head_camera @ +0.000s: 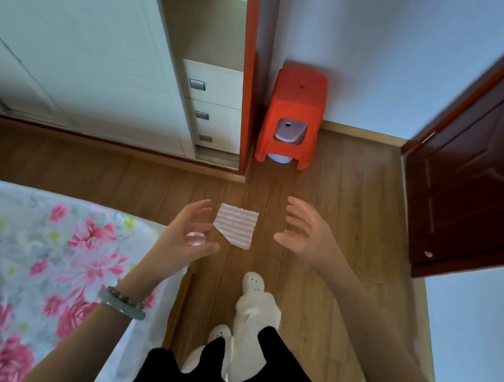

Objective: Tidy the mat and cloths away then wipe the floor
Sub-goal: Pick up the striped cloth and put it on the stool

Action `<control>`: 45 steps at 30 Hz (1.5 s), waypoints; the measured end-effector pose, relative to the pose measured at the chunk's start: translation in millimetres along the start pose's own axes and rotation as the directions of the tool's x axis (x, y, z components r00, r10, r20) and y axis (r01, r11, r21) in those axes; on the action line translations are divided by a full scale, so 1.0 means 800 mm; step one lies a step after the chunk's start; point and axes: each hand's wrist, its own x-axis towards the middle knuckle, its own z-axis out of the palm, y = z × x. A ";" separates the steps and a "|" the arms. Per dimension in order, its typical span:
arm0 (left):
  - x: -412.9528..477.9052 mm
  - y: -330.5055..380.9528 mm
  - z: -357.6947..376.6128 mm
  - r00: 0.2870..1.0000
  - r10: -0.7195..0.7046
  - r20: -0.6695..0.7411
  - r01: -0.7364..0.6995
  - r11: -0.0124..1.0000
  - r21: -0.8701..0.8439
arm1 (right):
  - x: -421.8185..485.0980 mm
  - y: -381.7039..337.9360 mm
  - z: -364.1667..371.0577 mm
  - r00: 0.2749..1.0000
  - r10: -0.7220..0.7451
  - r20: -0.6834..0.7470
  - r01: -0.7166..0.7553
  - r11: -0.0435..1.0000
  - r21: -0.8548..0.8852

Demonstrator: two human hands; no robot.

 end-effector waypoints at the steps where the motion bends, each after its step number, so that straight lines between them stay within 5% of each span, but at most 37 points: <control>1: 0.021 -0.003 -0.002 1.000 -0.010 -0.002 0.010 1.000 0.007 | 0.024 0.001 -0.003 1.000 0.007 0.006 -0.007 1.000 0.002; 16: 0.334 -0.104 -0.008 0.943 -0.319 -0.098 0.324 0.946 0.029 | 0.351 0.080 -0.044 0.982 0.155 0.104 -0.156 0.988 -0.001; 27: 0.538 -0.403 0.048 0.869 -0.492 -0.058 0.489 0.834 0.255 | 0.550 0.373 0.040 0.939 0.317 -0.136 -0.323 0.946 -0.030; 34: 0.628 -0.650 0.095 0.855 -0.519 0.011 0.449 0.750 0.486 | 0.643 0.599 0.116 0.922 0.369 -0.116 -0.380 0.921 -0.088; 45: 0.736 -0.894 0.113 0.963 -0.269 0.007 0.171 0.635 0.754 | 0.773 0.857 0.194 0.966 0.246 -0.076 -0.255 0.869 -0.424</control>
